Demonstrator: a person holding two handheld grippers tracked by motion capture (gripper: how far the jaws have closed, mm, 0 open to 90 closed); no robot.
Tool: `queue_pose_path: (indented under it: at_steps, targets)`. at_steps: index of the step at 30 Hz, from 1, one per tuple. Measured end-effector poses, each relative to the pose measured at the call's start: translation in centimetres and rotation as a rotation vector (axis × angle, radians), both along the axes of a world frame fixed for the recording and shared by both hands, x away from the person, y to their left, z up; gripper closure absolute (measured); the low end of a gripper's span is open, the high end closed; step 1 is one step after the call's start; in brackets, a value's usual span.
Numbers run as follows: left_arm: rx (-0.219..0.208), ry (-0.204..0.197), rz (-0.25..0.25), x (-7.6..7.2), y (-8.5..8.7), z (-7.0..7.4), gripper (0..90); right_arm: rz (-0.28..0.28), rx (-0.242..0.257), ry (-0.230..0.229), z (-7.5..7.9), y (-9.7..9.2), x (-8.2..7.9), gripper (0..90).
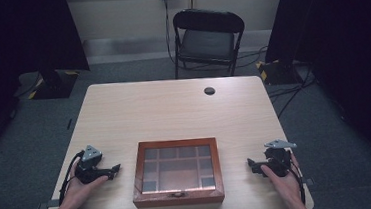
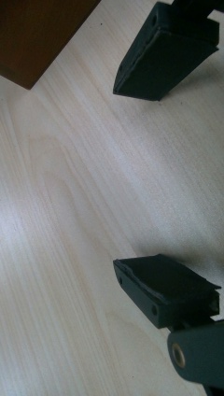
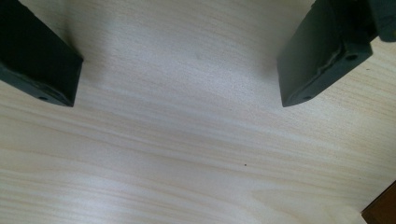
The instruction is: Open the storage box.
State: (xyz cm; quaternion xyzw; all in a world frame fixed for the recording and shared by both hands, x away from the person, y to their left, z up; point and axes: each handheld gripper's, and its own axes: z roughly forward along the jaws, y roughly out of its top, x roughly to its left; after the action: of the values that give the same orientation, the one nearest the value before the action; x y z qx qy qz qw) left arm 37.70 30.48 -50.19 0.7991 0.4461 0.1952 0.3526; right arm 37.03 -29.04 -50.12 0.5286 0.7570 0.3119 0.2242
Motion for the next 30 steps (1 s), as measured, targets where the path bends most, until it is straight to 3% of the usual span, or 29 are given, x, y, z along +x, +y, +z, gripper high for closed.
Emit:
queue_pose_path:
  at_steps: [15,17,19,22,26,30]
  targets:
    - [0.001,-0.001,-0.003,0.0,0.0,0.0,13.2,-0.011,0.003,0.001,0.0,0.1,0.0,0.0]
    - [0.001,0.0,-0.003,0.0,0.0,0.0,13.2,-0.003,0.005,0.003,0.2,0.1,-0.1,4.7]
    - [0.001,0.0,-0.003,0.0,0.0,0.0,13.2,-0.008,0.013,-0.005,0.4,0.1,-0.2,14.8]
    - [0.001,0.0,-0.004,0.1,0.0,0.0,13.2,0.007,0.044,0.01,0.6,0.1,-0.2,16.0]
    - [-0.004,0.002,-0.004,0.1,0.0,0.0,13.1,0.013,0.046,0.02,0.9,0.2,-0.3,19.5]
    - [-0.001,0.001,-0.004,0.1,0.0,0.0,12.8,0.036,0.073,0.039,1.2,0.3,-0.4,27.4]
